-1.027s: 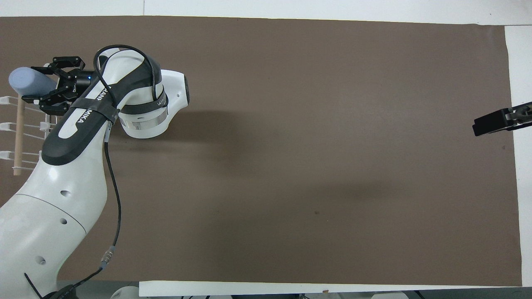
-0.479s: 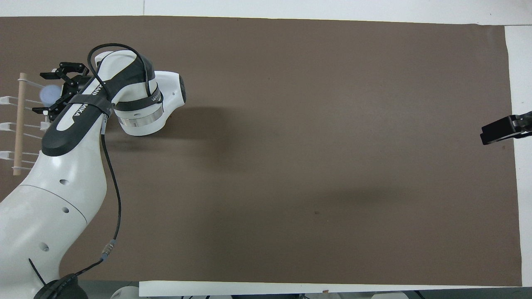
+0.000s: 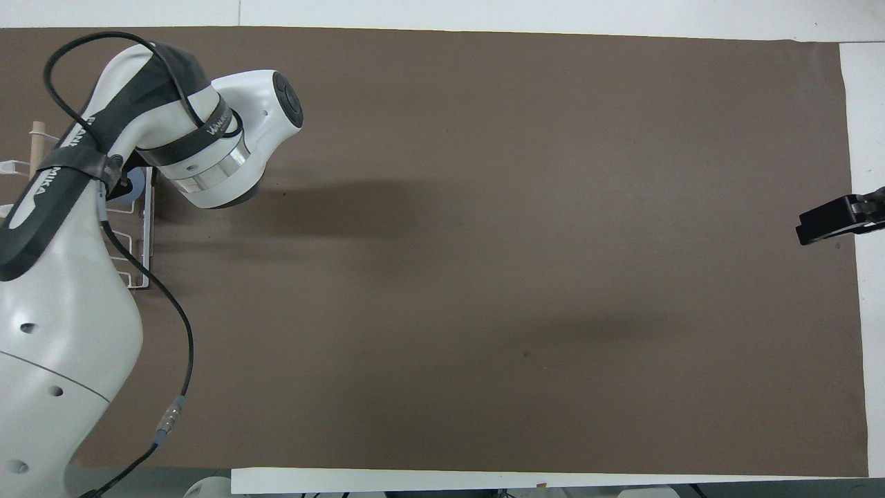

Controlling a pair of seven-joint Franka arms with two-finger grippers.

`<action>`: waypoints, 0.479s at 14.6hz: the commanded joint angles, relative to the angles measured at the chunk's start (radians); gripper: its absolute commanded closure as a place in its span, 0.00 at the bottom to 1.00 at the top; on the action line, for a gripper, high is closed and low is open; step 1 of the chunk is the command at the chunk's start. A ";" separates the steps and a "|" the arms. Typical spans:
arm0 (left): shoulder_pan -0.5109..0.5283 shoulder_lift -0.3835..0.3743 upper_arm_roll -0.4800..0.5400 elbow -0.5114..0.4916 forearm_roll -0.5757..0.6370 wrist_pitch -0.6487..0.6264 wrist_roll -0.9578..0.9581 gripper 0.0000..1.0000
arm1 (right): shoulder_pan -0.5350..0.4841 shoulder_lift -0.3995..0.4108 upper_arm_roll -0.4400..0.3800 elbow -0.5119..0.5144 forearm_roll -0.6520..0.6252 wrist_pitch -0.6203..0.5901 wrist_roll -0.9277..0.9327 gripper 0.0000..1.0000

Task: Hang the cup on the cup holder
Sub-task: 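Release the cup and withdraw the left gripper from the rack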

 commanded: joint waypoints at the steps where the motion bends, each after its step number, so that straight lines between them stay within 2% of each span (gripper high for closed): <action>1: 0.016 -0.159 0.004 -0.081 -0.133 0.124 0.193 0.00 | -0.012 -0.011 0.008 -0.008 0.022 -0.003 0.003 0.00; 3: 0.057 -0.256 0.002 -0.090 -0.283 0.148 0.412 0.00 | -0.017 -0.002 0.009 0.005 0.036 -0.015 0.003 0.00; 7: 0.138 -0.393 0.004 -0.084 -0.623 0.192 0.803 0.00 | -0.021 0.009 0.005 0.019 0.059 -0.035 0.001 0.00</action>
